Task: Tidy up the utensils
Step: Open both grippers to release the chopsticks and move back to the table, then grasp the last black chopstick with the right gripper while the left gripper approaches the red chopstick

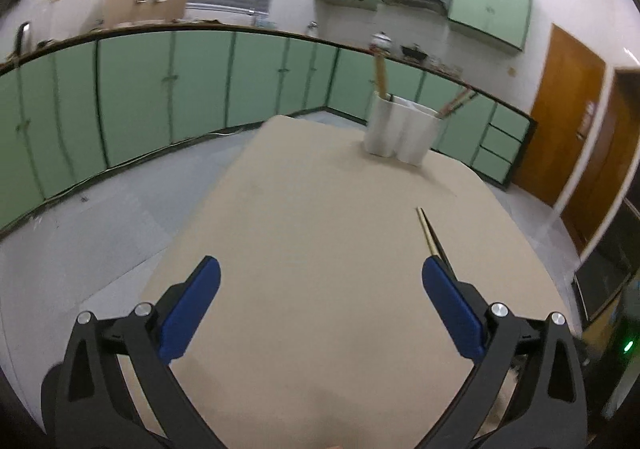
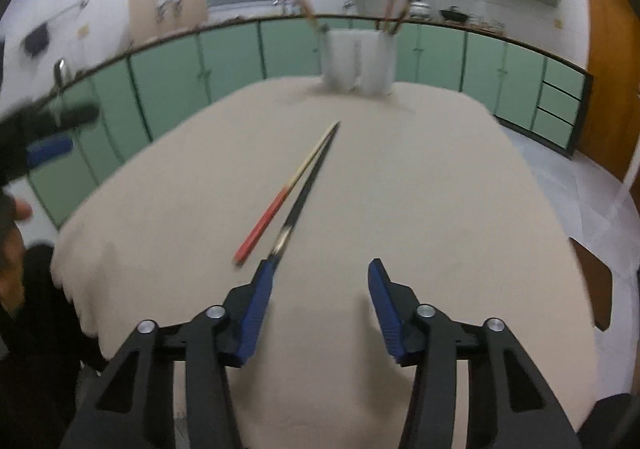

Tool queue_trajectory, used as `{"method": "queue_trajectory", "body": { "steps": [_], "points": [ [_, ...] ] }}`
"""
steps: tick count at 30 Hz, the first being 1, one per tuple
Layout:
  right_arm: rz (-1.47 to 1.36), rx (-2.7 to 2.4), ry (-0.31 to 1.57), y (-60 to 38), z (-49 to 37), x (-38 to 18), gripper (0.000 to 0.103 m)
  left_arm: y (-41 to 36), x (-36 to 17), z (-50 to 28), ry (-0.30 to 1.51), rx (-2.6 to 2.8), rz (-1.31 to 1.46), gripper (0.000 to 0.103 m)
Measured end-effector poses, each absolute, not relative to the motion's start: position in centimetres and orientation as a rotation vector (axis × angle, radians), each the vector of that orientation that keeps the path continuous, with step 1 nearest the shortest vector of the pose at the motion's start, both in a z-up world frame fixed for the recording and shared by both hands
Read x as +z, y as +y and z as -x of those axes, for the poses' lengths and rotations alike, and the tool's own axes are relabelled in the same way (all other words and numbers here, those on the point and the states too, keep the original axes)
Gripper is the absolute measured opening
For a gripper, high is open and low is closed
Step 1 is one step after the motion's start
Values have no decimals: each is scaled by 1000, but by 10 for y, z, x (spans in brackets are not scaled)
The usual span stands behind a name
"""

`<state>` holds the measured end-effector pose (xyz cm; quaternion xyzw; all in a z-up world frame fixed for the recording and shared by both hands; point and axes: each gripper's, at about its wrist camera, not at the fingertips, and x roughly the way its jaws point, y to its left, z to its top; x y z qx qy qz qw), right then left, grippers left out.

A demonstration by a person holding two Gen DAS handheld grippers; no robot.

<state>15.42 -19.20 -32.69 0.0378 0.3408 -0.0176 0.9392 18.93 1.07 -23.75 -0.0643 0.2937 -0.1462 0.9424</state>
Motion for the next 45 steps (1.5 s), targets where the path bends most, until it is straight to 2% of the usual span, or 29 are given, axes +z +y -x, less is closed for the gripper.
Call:
{"method": "queue_trajectory", "body": {
  "steps": [11, 13, 15, 17, 29, 45],
  "points": [
    [-4, -16, 681, -174, -167, -335, 43, 12, -237, -178, 600, -311, 107, 98],
    [1, -19, 674, -174, -170, -335, 34, 7, -238, -180, 606, -316, 94, 98],
    [-2, -29, 672, -177, -171, -336, 18, 4, -240, -180, 610, -321, 92, 98],
    [-2, -41, 670, -182, -172, -337, 7, 3, -241, -181, 611, -318, 90, 98],
    [-112, -198, 668, -237, -159, -338, 7, -31, -262, -185, 651, -387, 69, 98],
    [-156, -245, 636, -276, -133, -340, 7, -140, -313, -181, 718, -484, -14, 97]
  ]
}}
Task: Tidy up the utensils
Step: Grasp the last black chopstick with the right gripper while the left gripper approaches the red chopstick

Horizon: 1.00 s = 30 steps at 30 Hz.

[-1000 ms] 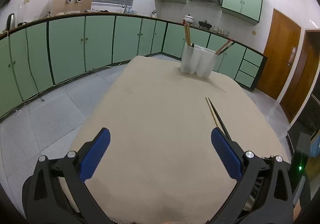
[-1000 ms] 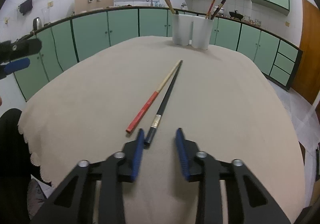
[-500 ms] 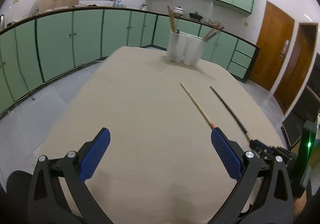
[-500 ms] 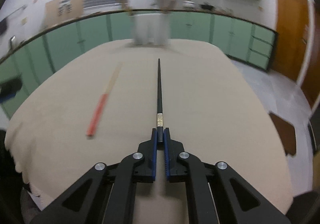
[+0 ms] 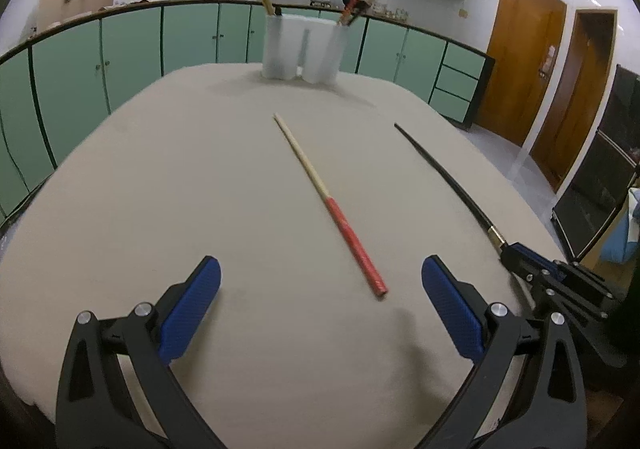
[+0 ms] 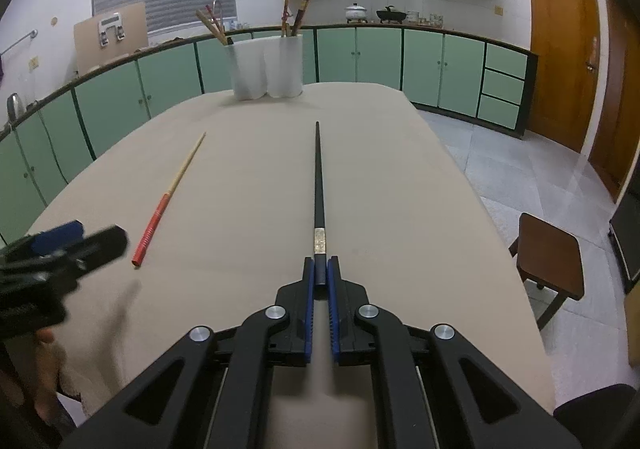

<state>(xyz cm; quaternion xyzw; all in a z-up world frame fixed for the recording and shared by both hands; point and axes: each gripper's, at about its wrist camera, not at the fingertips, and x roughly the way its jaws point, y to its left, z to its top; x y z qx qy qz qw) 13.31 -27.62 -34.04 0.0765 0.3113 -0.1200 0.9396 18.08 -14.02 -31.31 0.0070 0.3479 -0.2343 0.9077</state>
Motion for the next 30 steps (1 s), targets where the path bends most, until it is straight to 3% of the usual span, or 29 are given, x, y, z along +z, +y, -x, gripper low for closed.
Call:
{"method": "queue_trajectory", "body": {
  "steps": [2, 5, 8, 11, 13, 16, 25, 30],
  "points": [
    [-158, -241, 634, -277, -133, -340, 7, -146, -316, -182, 725, -481, -30, 96],
    [-155, -238, 632, -276, -133, -340, 7, -152, -318, -184, 720, -471, -67, 78],
    [-159, -233, 630, -276, -134, -340, 7, -148, -318, -186, 715, -466, -60, 54],
    [-137, -211, 632, -267, -137, -341, 7, -141, -317, -186, 713, -467, -35, 19],
    [-122, -196, 634, -261, -139, -341, 7, -139, -317, -184, 705, -465, -39, 7],
    [-99, -167, 639, -249, -144, -341, 7, -134, -317, -180, 685, -438, -58, 3],
    [-109, -132, 649, -235, -147, -338, 7, -92, -314, -171, 729, -366, -43, 2],
    [-116, -135, 651, -237, -146, -339, 7, -81, -309, -175, 722, -384, -38, 8]
  ]
}}
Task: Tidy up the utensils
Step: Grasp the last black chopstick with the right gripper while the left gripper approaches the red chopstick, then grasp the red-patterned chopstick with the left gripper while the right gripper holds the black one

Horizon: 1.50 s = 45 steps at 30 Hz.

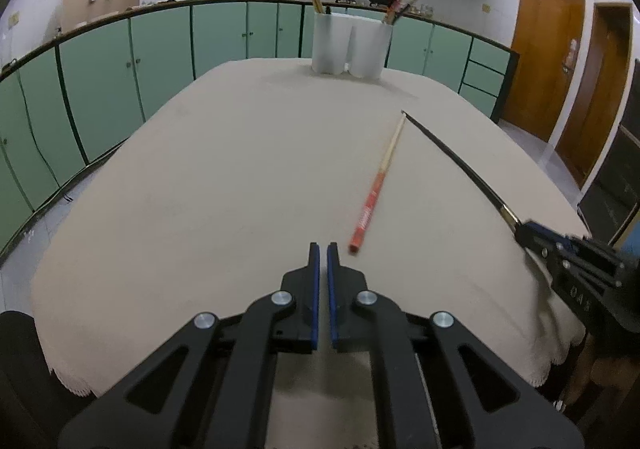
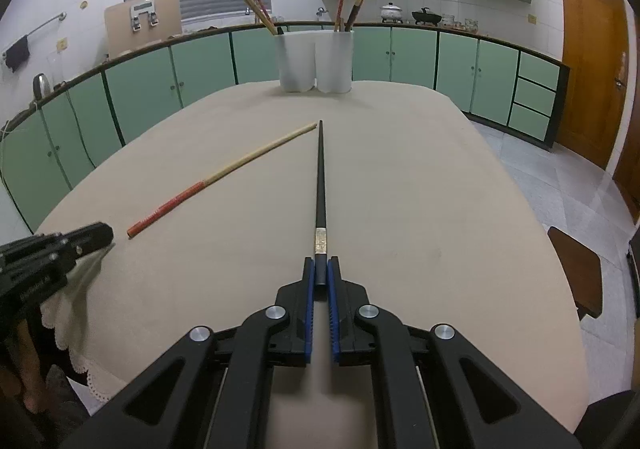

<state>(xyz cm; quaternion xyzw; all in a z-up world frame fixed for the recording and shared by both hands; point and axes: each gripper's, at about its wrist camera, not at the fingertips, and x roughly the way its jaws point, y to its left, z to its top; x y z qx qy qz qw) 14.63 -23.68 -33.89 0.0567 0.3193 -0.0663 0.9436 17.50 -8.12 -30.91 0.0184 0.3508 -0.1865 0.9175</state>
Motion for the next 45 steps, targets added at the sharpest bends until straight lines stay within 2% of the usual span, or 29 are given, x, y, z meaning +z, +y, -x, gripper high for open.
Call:
{"method": "queue_trajectory", "body": {
  "steps": [1, 2, 5, 6, 10, 12, 13, 14, 21, 25, 26, 30, 35, 38, 39, 40, 45],
  "points": [
    [-114, -136, 651, -237, -146, -339, 7, -82, -309, -176, 729, -398, -38, 13],
    [-112, -137, 651, -237, -146, -339, 7, -83, -310, -177, 726, -407, -45, 23],
    [-113, -152, 651, -240, -145, -338, 7, -91, -309, -174, 716, -441, -71, 36],
    [-117, -162, 649, -243, -144, -338, 7, -94, -310, -174, 710, -448, -82, 39],
    [-141, -178, 650, -249, -145, -338, 7, -106, -315, -180, 725, -487, -104, 39],
    [-137, -178, 649, -249, -145, -339, 7, -108, -317, -182, 725, -484, -110, 34],
    [-137, -178, 649, -248, -145, -339, 7, -108, -317, -184, 722, -478, -108, 26],
    [-138, -178, 649, -249, -145, -339, 7, -108, -318, -186, 722, -475, -104, 8],
    [-137, -179, 648, -249, -146, -339, 7, -87, -315, -184, 715, -247, 43, 5],
    [-137, -173, 648, -249, -146, -338, 7, -88, -316, -179, 715, -260, 29, 7],
    [-136, -172, 648, -248, -146, -338, 7, -89, -315, -178, 717, -269, 19, 8],
    [-142, -165, 648, -247, -144, -337, 8, -90, -315, -177, 723, -288, -34, 30],
    [-147, -168, 649, -247, -143, -337, 9, -90, -317, -184, 699, -288, -66, 30],
    [-141, -167, 646, -246, -143, -338, 10, -90, -319, -187, 687, -288, -79, 22],
    [-137, -168, 644, -246, -143, -339, 11, -90, -319, -187, 686, -290, -80, 12],
    [-136, -169, 643, -246, -144, -339, 11, -91, -319, -187, 684, -290, -85, 6],
    [-144, -167, 660, -246, -144, -336, 7, -88, -313, -186, 718, -315, -68, 5]
  ]
}}
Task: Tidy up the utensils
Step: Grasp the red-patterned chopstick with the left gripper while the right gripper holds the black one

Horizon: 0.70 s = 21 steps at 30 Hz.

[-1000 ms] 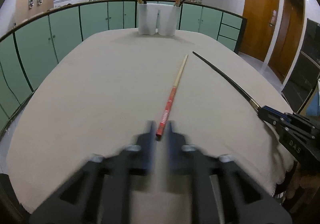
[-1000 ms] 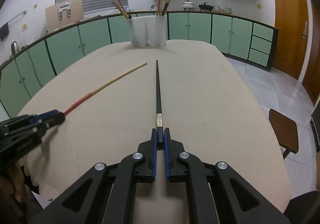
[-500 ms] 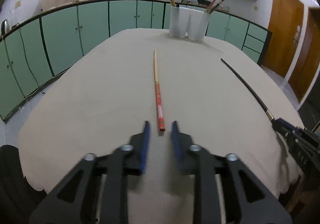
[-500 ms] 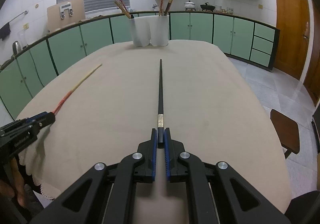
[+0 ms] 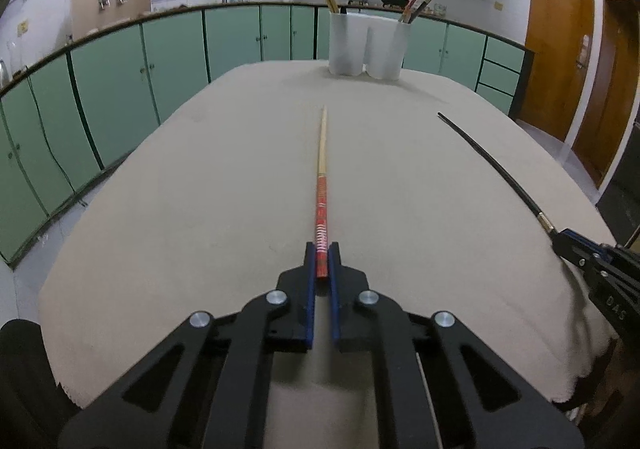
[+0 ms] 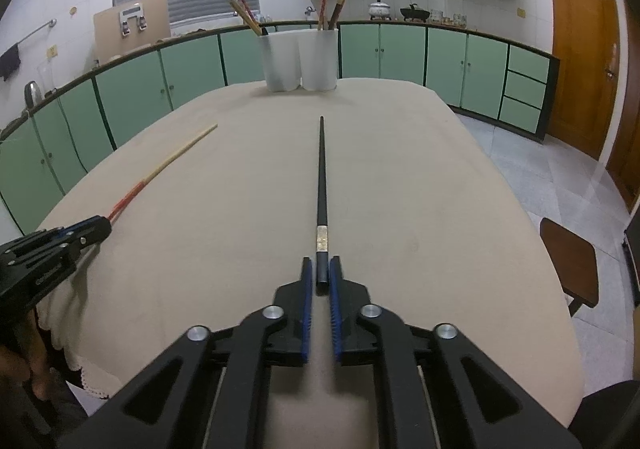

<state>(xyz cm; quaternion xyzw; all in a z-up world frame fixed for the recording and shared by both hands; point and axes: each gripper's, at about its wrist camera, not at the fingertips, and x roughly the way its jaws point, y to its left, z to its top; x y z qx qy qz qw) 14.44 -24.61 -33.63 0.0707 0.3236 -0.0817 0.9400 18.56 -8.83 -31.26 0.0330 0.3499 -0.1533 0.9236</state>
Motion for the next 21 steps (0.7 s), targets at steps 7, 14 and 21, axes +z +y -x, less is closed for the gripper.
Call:
{"method": "queue_trajectory", "body": {
  "steps": [7, 14, 21],
  "points": [
    [-196, -166, 656, -251, -130, -302, 7, -81, -276, -176, 723, -335, -59, 5],
    [-166, -132, 593, -249, -124, -234, 7, -68, -228, -174, 693, -356, -41, 5],
    [-120, -89, 600, -254, -150, -181, 7, -65, -179, -188, 666, -390, -55, 5]
  ]
}}
